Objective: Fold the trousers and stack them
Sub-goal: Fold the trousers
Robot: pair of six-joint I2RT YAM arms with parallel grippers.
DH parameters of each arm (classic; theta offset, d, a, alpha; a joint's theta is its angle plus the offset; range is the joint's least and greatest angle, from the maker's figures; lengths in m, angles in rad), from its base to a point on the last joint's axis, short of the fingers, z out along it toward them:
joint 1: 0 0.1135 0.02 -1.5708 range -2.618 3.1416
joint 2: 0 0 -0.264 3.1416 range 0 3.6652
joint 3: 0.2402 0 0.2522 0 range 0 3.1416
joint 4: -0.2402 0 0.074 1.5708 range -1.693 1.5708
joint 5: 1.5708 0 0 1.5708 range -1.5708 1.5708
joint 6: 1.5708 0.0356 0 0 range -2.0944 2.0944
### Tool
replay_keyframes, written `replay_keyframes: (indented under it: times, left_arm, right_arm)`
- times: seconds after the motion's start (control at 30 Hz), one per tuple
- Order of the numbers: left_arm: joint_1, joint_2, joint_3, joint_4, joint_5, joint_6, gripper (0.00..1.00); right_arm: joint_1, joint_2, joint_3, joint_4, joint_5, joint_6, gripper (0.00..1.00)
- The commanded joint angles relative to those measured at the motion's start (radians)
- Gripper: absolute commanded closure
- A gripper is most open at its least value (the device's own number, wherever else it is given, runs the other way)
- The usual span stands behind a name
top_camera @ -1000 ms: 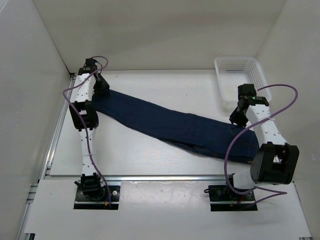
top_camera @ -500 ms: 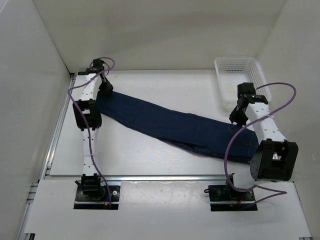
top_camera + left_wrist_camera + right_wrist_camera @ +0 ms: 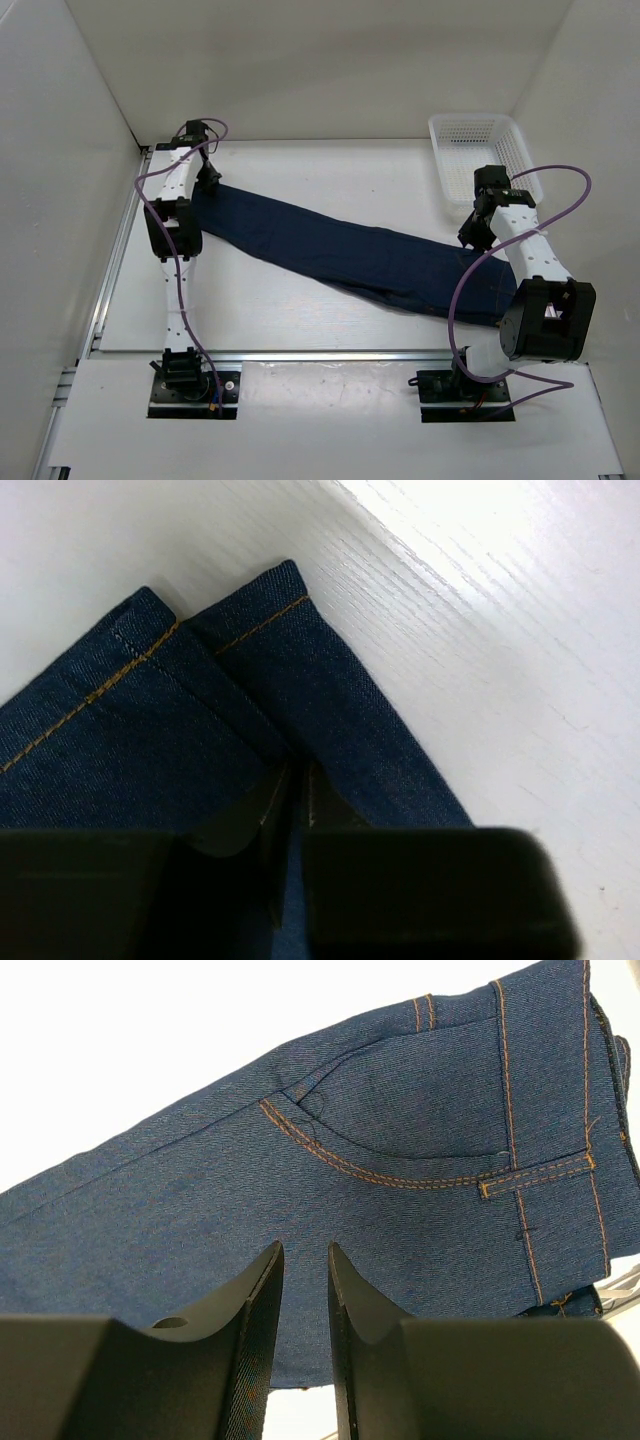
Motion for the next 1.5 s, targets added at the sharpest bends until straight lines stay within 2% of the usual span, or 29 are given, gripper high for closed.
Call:
replay_keyframes:
  times: [0.0,0.07,0.17,0.37,0.5,0.67,0.7,0.73,0.8,0.83,0.87,0.93,1.03,1.07,1.1,1.23,1.27,1.33,1.37,1.4,1.47]
  left_arm:
    - [0.001,-0.095,-0.014,-0.018,-0.035,-0.002,0.80]
    - [0.001,-0.095,-0.005,-0.018,-0.035,-0.002,0.90]
    - [0.001,-0.130,-0.005,-0.028,-0.035,-0.002,0.90]
    - [0.001,-0.268,-0.112,-0.006,-0.082,-0.011,0.90]
    - [0.001,-0.259,-0.098,-0.006,-0.064,-0.011,0.90]
    - [-0.008,-0.175,0.027,-0.006,-0.036,-0.011,0.90]
    - [-0.008,-0.129,0.053,-0.006,-0.016,0.001,0.86]
    - [-0.008,-0.105,0.107,-0.006,0.022,0.001,0.71]
    - [-0.008,-0.066,0.139,-0.006,0.034,0.011,0.30]
    - [-0.008,-0.066,0.139,-0.006,0.044,0.002,0.17]
    - [-0.008,-0.075,0.105,0.018,0.044,0.001,0.17]
    - [-0.008,-0.130,0.057,0.044,0.067,0.001,0.10]
    - [0.021,-0.219,0.029,0.044,0.057,0.020,0.14]
    - [0.048,-0.251,-0.023,0.044,0.057,0.029,0.16]
    - [0.065,-0.320,-0.061,0.044,0.057,0.029,0.27]
    - [0.146,-0.496,-0.332,0.044,-0.008,0.052,0.88]
    - [0.175,-0.517,-0.433,0.044,-0.009,0.069,0.90]
    - [0.197,-0.540,-0.523,0.044,0.001,0.080,0.90]
    - [0.197,-0.540,-0.560,0.044,0.046,0.080,0.76]
    - [0.209,-0.540,-0.607,0.044,0.080,0.098,0.67]
    - [0.209,-0.485,-0.621,0.054,0.125,0.098,0.59]
  right_arm:
    - [0.003,0.004,0.030,0.010,0.009,-0.020,0.71]
    - [0.003,0.004,0.030,0.010,0.009,-0.020,0.71]
    - [0.003,0.004,0.030,0.010,0.009,-0.020,0.71]
    - [0.003,0.004,0.030,0.010,0.009,-0.020,0.71]
    - [0.003,0.004,0.030,0.010,0.009,-0.020,0.71]
    - [0.003,0.004,0.030,0.010,0.009,-0.020,0.71]
    - [0.003,0.004,0.030,0.010,0.009,-0.020,0.71]
    - [0.003,0.004,0.030,0.010,0.009,-0.020,0.71]
    - [0.003,0.004,0.030,-0.002,0.009,-0.020,0.67]
    - [0.003,0.004,0.030,-0.002,0.009,-0.020,0.67]
    - [0.003,-0.008,0.030,-0.002,0.009,-0.020,0.67]
    - [0.003,-0.009,0.030,-0.012,0.009,-0.020,0.67]
    - [0.003,-0.027,0.039,-0.022,0.019,-0.020,0.67]
    - [0.003,-0.036,0.039,-0.022,0.019,-0.020,0.67]
    - [0.003,-0.036,0.039,-0.022,0.019,-0.020,0.67]
    - [0.003,-0.088,0.030,-0.032,0.019,-0.020,0.67]
    - [0.003,-0.103,0.020,-0.032,0.019,-0.020,0.67]
    - [0.003,-0.113,0.020,-0.032,-0.001,-0.020,0.67]
    - [0.003,-0.113,0.011,-0.032,-0.001,-0.020,0.67]
    - [0.003,-0.122,0.011,-0.032,-0.012,-0.020,0.67]
    - [0.003,-0.131,0.011,-0.032,-0.023,-0.020,0.67]
